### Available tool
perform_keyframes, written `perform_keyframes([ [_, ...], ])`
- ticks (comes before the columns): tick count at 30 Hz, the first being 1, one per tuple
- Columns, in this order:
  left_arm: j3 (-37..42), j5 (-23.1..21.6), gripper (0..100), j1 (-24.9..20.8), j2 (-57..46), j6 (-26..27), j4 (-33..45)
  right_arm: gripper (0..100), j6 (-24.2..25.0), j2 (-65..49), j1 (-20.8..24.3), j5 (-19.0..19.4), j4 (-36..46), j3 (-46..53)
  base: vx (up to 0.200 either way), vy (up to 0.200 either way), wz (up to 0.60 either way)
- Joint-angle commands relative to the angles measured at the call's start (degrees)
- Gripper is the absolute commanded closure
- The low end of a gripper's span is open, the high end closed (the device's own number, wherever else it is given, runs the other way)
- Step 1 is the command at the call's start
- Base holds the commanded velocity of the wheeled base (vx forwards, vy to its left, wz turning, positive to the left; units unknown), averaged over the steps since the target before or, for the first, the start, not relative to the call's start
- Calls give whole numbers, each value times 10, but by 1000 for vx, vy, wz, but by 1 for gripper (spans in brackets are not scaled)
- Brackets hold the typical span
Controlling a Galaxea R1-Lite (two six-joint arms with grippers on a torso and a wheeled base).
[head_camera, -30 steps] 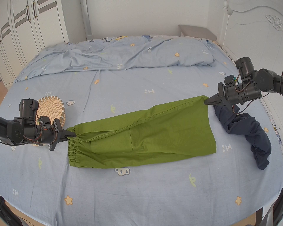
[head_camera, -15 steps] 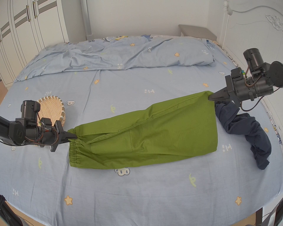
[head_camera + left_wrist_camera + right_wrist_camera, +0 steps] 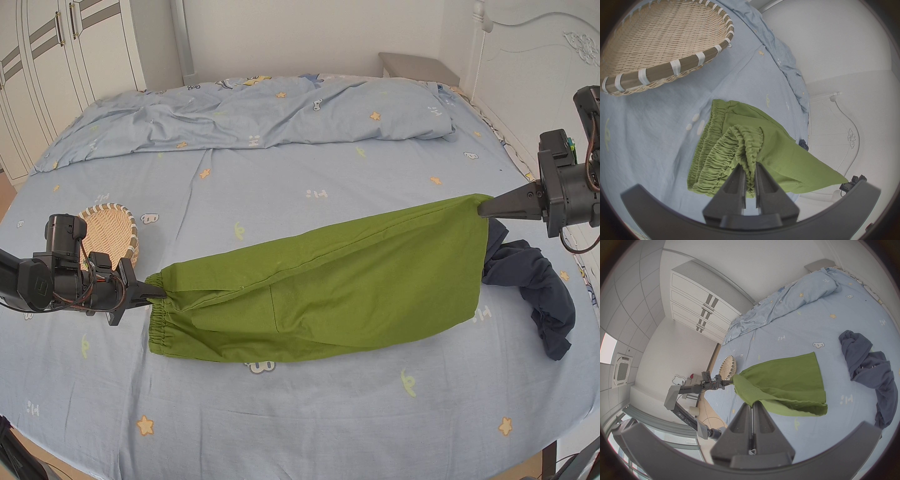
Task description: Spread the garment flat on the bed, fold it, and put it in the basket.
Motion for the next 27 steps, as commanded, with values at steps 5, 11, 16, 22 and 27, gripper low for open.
perform_keyframes([
  [5, 9, 0, 100, 1, -10, 1, 0, 100, 7, -59, 5, 1, -2, 52, 0, 0, 0],
  [11, 9, -1, 100, 1, -10, 2, -1, 100, 12, -95, 16, 1, -9, 108, 0, 0, 0],
  [16, 10, -1, 100, 1, -10, 2, -2, 100, 15, -109, 19, 1, -7, 129, 0, 0, 0],
  [22, 10, -1, 100, 1, -19, 2, -1, 100, 24, -129, 33, 0, -16, 152, 0, 0, 0],
  [27, 10, -1, 100, 4, -22, 2, -1, 100, 31, -124, 26, 0, -41, 148, 0, 0, 0],
])
